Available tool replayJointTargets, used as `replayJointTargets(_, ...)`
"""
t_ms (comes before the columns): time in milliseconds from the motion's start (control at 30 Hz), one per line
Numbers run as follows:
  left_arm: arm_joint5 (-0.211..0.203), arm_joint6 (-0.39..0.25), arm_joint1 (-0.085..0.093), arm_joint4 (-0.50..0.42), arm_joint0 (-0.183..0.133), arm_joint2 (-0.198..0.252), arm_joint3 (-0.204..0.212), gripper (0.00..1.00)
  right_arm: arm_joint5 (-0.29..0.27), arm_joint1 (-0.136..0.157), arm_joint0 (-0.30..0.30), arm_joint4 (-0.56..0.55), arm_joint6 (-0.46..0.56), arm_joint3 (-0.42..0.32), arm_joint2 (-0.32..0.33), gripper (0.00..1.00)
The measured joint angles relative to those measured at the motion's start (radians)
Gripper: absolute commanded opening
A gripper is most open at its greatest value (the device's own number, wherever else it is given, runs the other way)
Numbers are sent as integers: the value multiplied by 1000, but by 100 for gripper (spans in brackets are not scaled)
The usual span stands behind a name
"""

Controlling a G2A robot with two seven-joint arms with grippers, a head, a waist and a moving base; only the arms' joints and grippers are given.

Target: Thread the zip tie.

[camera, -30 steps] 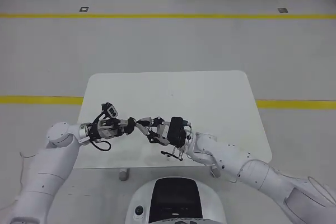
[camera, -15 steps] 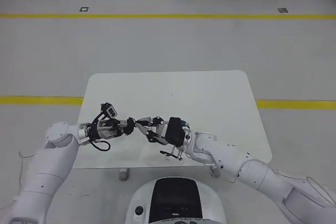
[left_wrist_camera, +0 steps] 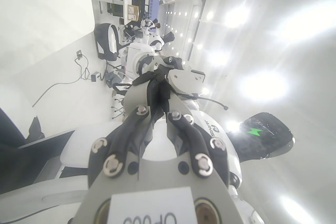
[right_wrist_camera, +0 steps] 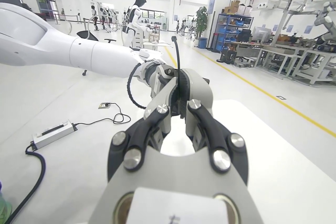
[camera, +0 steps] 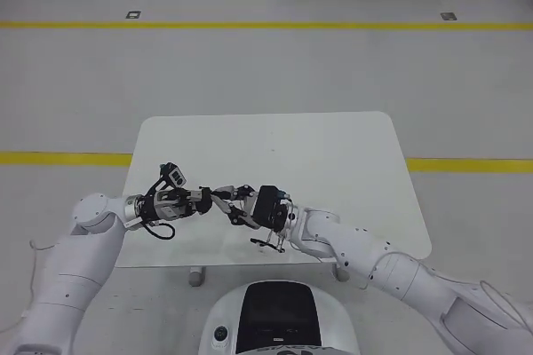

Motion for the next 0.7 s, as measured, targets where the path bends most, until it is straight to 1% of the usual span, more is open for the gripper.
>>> replayJointTargets(367, 0, 0, 0, 0, 0, 0, 0, 0, 0, -10, -5, -15, -3, 15, 13, 0)
replayJointTargets(700, 0, 0, 0, 0, 0, 0, 0, 0, 0, -9, -18, -27, -5, 9, 31, 0)
